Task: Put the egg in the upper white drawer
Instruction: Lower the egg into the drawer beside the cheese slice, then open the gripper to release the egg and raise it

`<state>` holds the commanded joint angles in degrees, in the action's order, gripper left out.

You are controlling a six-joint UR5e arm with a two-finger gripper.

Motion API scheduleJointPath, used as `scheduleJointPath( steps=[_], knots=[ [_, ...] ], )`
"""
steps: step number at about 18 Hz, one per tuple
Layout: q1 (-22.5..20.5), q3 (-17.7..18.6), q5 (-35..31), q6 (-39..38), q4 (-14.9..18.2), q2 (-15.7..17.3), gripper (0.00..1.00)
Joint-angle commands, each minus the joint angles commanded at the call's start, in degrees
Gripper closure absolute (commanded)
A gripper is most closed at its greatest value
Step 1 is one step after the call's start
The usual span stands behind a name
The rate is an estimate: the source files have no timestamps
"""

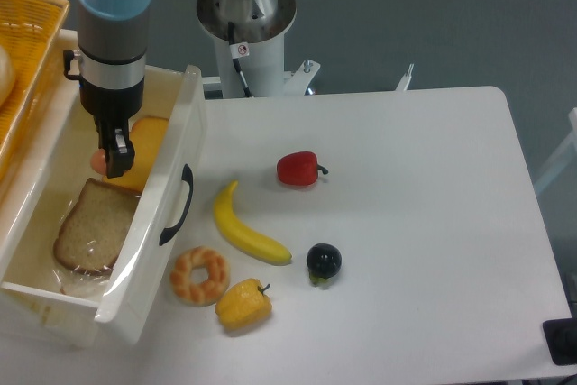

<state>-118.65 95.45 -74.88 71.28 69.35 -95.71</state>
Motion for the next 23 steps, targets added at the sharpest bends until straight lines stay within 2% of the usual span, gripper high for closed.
scheduleJointPath(
  steps=[6, 8, 9, 10, 12, 13, 16, 18, 20, 23],
  knots=[
    [0.09, 0.00, 0.00, 0.00, 0.00, -0.35, 0.72],
    [0.09, 0.00, 0.00, 0.00, 0.00, -0.44, 0.67],
    [0.09, 0.00, 0.00, 0.00, 0.00, -0.44, 0.64],
    [0.09, 0.26, 0.00, 0.00, 0.00, -0.35, 0.57],
    [0.09, 0.26, 0.00, 0.00, -0.09, -0.44, 0.53],
    [0.09, 0.26, 0.00, 0.00, -0.09, -0.44, 0.46],
    [0.09, 0.26, 0.00, 0.00, -0.09, -0.35, 0.38],
    [0.09, 0.27, 0.00, 0.61, -0.09, -0.35, 0.24],
    [0.00, 0.09, 0.00, 0.79, -0.09, -0.26, 0.23],
    [-0.26, -0.26, 0.17, 0.88, -0.44, -0.09, 0.13]
  ],
)
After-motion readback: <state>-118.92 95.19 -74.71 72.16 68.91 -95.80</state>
